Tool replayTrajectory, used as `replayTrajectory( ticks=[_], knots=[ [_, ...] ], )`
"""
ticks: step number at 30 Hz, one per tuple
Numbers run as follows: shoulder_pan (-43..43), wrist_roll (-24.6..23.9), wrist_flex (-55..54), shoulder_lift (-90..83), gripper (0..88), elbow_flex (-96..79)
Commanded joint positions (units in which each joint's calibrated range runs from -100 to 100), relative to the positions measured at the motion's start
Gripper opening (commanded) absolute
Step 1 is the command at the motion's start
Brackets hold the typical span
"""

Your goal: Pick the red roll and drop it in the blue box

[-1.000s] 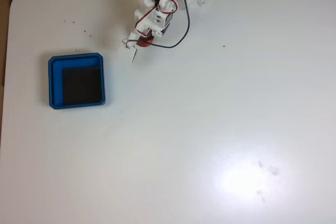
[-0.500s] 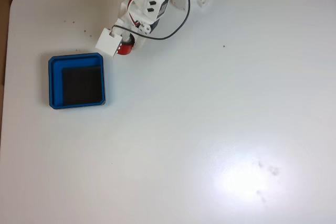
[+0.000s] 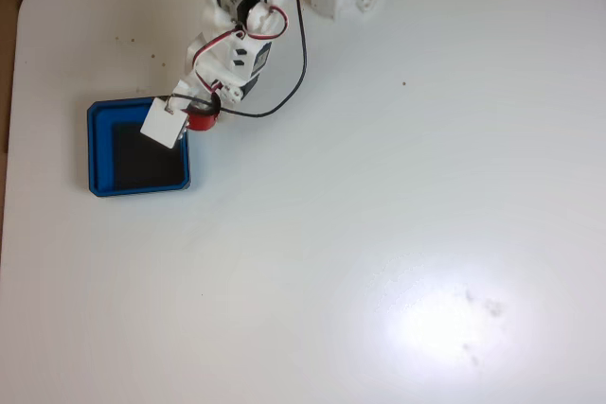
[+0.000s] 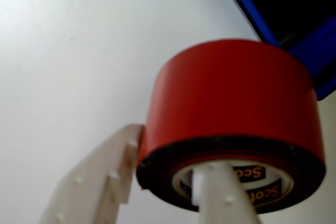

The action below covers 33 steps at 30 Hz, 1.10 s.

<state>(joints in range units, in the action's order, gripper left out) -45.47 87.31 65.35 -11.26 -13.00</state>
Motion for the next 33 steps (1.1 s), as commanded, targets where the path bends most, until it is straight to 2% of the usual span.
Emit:
replayTrajectory(
  ticks=[1, 5, 11, 22, 33],
  knots=[
    [-0.4, -3.1, 0.2, 2.2, 0.5, 6.9],
    [-0.4, -7.6, 2.6, 5.5, 0.5, 11.2],
    [-0.4, -7.3, 8.1, 10.0, 0.6, 21.3],
    [-4.9, -7.2, 8.4, 18.1, 0.6, 35.2],
    [-5.9, -7.2, 7.4, 18.6, 0.6, 36.3]
  ],
)
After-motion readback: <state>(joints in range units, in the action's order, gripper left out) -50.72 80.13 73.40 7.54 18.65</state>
